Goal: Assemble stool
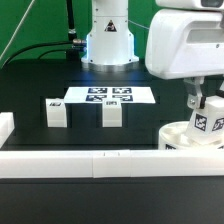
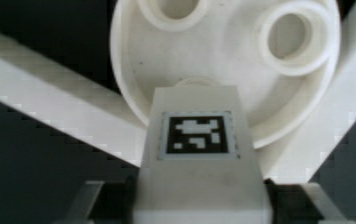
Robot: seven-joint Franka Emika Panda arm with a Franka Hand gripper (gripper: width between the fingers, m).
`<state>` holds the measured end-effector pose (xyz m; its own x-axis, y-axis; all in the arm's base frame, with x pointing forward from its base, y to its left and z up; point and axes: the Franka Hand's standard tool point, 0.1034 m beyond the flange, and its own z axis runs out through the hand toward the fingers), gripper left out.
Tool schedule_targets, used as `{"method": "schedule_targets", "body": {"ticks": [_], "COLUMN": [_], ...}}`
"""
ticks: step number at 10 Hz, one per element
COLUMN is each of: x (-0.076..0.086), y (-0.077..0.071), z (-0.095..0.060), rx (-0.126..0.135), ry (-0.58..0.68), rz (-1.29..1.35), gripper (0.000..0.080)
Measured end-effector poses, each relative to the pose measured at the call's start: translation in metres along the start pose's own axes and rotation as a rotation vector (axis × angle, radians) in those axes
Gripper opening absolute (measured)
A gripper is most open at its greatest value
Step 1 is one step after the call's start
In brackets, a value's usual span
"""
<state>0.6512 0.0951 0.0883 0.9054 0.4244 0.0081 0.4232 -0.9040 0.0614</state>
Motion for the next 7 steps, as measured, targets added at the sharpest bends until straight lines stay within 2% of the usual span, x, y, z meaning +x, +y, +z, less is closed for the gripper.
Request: {"method": "schedule_targets", "body": {"ticks": [5,6,7], "x": [0.0007,0.002,0.0041], "y": [-0.001,-0.002,-0.005], "z": [-0.0008,-0.0008,-0.0001], "rx": [0.004,0.008,0.023], "ry": [-0.005,0.005,0.042], "rz": [0.319,0.401,0.566], "gripper": [0.0337,0.0337,0.0337]}}
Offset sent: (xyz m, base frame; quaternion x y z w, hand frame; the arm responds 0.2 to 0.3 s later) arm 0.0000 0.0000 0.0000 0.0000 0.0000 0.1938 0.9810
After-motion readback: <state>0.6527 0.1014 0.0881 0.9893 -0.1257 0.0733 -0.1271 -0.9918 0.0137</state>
